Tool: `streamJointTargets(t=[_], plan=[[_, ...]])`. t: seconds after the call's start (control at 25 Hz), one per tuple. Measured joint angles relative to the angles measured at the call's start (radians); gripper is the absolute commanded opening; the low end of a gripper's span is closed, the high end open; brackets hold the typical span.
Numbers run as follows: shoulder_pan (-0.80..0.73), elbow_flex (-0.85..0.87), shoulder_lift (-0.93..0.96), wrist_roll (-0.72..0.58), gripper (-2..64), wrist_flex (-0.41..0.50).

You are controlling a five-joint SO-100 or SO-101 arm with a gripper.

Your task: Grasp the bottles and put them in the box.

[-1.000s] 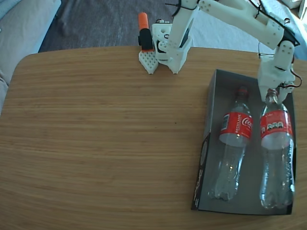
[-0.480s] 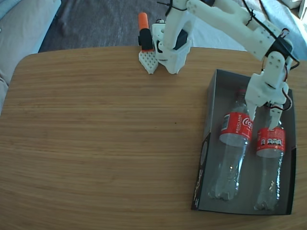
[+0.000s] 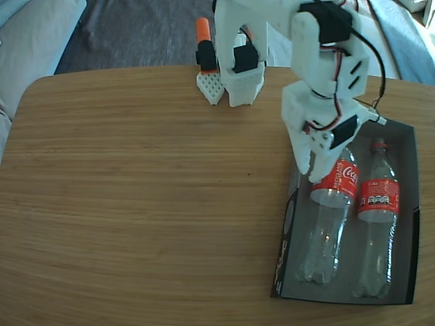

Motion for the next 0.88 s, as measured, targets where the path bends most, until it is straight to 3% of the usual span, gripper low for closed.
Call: streamJointTargets(t=[0.2,0.36,0.56,0.72,0.88], plan=[[0.115,0.129,0.15,0.0,-0.4,-0.008],[0.244,0.291,0.285,0.006,-0.4,-0.087],[0.278,0.483,0.469,0.008,-0.7,-0.21],[0.387,0.62,0.604,0.138,-0.6,-0.252],[0.434,0.721,0.716,0.169,-0.4,-0.252]])
